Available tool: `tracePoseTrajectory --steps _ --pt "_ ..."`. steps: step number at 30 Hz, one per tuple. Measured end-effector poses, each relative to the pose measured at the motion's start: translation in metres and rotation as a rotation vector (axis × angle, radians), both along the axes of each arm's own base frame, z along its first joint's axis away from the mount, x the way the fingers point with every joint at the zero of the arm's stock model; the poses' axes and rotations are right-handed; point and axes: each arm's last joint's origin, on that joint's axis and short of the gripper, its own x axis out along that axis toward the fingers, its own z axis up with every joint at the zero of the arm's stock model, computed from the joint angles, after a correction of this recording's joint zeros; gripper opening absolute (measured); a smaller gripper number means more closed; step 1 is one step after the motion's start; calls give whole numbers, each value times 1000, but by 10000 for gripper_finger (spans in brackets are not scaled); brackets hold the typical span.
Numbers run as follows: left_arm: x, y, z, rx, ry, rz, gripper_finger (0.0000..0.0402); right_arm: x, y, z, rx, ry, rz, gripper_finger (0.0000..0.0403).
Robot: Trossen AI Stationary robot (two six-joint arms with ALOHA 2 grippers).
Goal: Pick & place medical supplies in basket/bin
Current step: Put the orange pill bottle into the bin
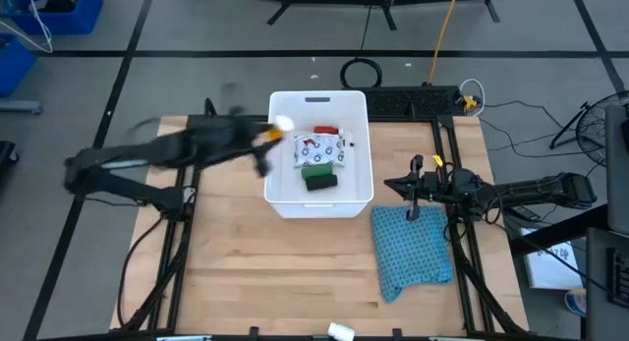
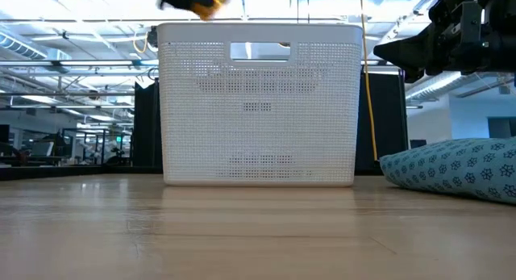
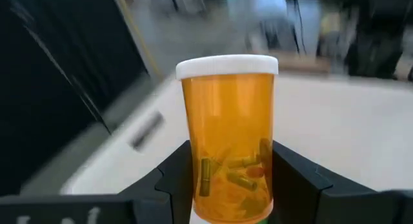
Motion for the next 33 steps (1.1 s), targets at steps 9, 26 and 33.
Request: tracePoseTrajectory --steps 9,26,33 --pt "112 49 -88 -224 448 -124 166 0 0 -1 -22 13 -4 0" --pt "152 55 -201 -354 732 -184 168 0 0 -1 -22 16 -4 0" --pt "151 57 -201 -383 724 -187 181 0 0 -1 -26 11 -4 0"
